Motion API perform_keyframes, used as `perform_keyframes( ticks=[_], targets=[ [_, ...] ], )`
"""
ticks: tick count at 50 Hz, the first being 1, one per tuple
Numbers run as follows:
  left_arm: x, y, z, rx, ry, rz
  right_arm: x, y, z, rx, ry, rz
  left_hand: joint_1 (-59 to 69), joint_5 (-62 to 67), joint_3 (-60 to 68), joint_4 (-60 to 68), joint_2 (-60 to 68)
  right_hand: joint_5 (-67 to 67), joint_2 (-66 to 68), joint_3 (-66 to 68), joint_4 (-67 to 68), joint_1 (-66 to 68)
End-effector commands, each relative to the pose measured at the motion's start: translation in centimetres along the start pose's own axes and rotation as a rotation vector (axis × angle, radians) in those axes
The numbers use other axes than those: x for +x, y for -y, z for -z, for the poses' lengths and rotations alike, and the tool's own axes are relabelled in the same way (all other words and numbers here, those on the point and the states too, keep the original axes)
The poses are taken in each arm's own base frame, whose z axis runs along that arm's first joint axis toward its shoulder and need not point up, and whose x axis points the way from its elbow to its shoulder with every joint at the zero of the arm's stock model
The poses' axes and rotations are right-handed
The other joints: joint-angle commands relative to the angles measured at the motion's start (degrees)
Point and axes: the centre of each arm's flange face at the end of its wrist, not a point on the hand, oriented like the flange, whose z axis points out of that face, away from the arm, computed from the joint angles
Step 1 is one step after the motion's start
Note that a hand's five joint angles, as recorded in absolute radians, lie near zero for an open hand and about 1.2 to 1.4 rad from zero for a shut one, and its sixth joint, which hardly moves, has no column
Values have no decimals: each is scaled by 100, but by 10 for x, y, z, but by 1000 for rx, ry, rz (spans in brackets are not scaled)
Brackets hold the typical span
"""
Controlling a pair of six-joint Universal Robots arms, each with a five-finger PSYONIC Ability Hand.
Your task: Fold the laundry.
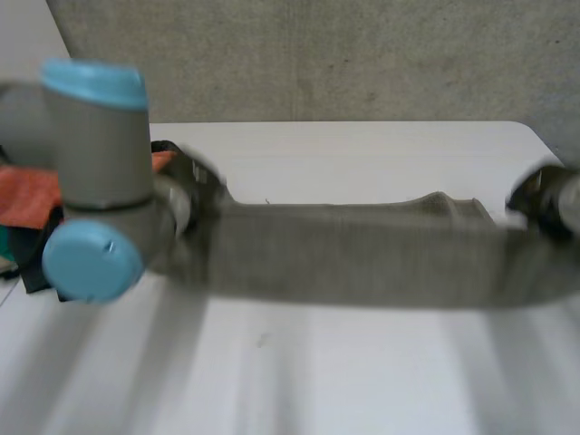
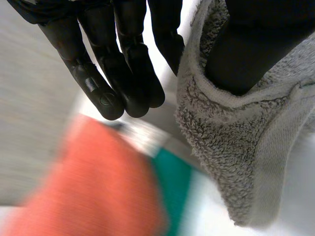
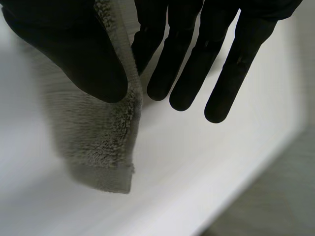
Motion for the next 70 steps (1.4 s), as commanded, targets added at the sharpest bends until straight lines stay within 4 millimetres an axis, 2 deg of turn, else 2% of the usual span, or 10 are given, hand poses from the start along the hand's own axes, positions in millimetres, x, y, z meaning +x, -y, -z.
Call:
perform_keyframes(
  ticks=[1,7,18,26,31,38,42,50,56,70],
  targets=[
    [-115,97,-9,431,553,-17,120,64,5,366,-601,-250,1251,1405,1191,1126,1141,1349,1264,1191,1147,1490],
    [-193,140,21,800,946,56,177,89,40,702,-958,-366,1251,1405,1191,1126,1141,1349,1264,1191,1147,1490],
    [-183,103,-12,685,845,128,148,88,25,719,-877,-341,1251,1405,1191,1126,1141,1349,1264,1191,1147,1490],
    [-121,50,-55,502,613,209,100,76,-18,639,-675,-337,1251,1405,1191,1126,1141,1349,1264,1191,1147,1490],
    [-57,13,-76,372,429,214,50,54,-58,517,-467,-338,1251,1405,1191,1126,1141,1349,1264,1191,1147,1490],
    [5,-22,-73,237,246,194,8,11,-76,306,-270,-314,1251,1405,1191,1126,1141,1349,1264,1191,1147,1490],
    [31,-34,-48,162,132,163,-5,-14,-62,181,-158,-287,1251,1405,1191,1126,1141,1349,1264,1191,1147,1490],
    [74,-61,55,-125,-183,54,-13,-56,18,-54,92,-169,1251,1405,1191,1126,1141,1349,1264,1191,1147,1490],
    [83,-69,85,-236,-320,8,-18,-63,34,-49,184,-80,1251,1405,1191,1126,1141,1349,1264,1191,1147,1490],
    [33,-12,-29,10,38,18,-13,-31,-42,108,-93,-124,1251,1405,1191,1126,1141,1349,1264,1191,1147,1490]
  ],
)
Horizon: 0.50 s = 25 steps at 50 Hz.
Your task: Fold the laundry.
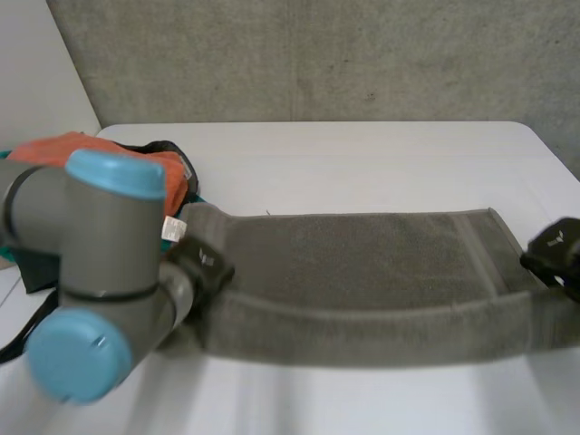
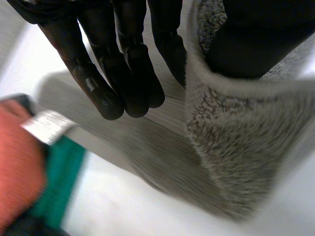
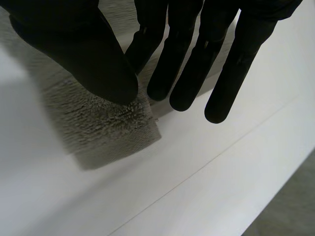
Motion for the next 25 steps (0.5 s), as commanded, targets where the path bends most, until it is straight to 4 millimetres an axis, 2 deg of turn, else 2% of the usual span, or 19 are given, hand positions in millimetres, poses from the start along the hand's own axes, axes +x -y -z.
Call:
perform_keyframes(
  ticks=[1,4,11,19,20,22,23,24,25],
  targets=[
    [-33,34,-62,109,207,-32,11,23,-48,124,-206,-29,1251,1405,1190,1124,1141,1113,1264,1190,1131,1490],
    [-40,39,-86,119,264,-68,16,32,-65,189,-285,-43,1251,1405,1190,1124,1141,1113,1264,1190,1131,1490],
    [-52,52,-127,190,354,-135,26,47,-99,274,-429,-40,1251,1405,1190,1124,1141,1113,1264,1190,1131,1490],
    [-59,63,-149,263,440,-168,26,53,-128,276,-483,-34,1251,1405,1190,1124,1141,845,995,921,862,1222],
    [-61,63,-150,266,449,-166,25,54,-130,273,-487,-37,853,1008,792,726,743,-1073,-923,-996,-1055,-696],
    [-63,66,-151,279,468,-163,23,54,-134,266,-489,-39,-1542,-1388,-1603,-1669,-1652,-5426,-5275,-5349,-5408,-5049],
    [-64,68,-151,290,485,-155,22,54,-138,254,-495,-40,-5137,-4982,-5198,-5264,-5247,-5887,-5736,-5810,-5869,-5510],
    [-63,68,-151,293,489,-151,20,54,-139,248,-495,-42,-5749,-5595,-5810,-5876,-5859,-5887,-5736,-5810,-5869,-5510],
    [-62,70,-150,301,490,-147,20,53,-139,238,-498,-46,-5749,-5595,-5810,-5876,-5859,-5887,-5736,-5810,-5869,-5510]
  ],
)
